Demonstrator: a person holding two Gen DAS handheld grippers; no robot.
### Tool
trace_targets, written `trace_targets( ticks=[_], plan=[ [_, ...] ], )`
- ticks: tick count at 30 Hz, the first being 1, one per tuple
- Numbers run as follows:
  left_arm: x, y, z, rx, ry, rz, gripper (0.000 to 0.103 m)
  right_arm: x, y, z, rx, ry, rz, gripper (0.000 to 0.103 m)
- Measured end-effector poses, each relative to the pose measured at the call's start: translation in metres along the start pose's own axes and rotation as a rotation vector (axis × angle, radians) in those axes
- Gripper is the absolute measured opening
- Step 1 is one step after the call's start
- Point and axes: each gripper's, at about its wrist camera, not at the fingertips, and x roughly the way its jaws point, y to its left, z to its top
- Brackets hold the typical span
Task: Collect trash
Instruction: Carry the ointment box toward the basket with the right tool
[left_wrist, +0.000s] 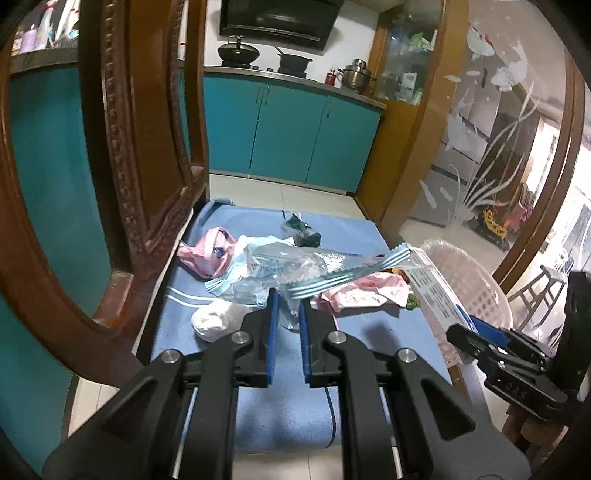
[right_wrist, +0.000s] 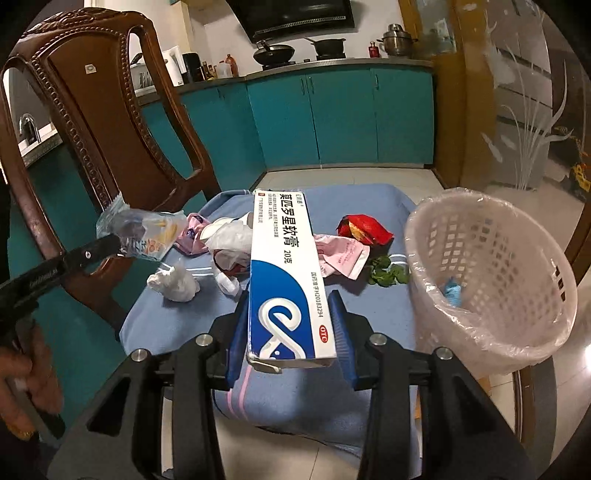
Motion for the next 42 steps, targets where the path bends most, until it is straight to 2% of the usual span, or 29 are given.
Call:
trace_targets(
  ticks=[42],
  plan=[
    [0.015, -0.008, -0.009, 0.046, 0.052, 0.005, 0.012, -0.006, -0.002, -0.002, -0.003, -0.044, -0.043, 0.042]
  ],
)
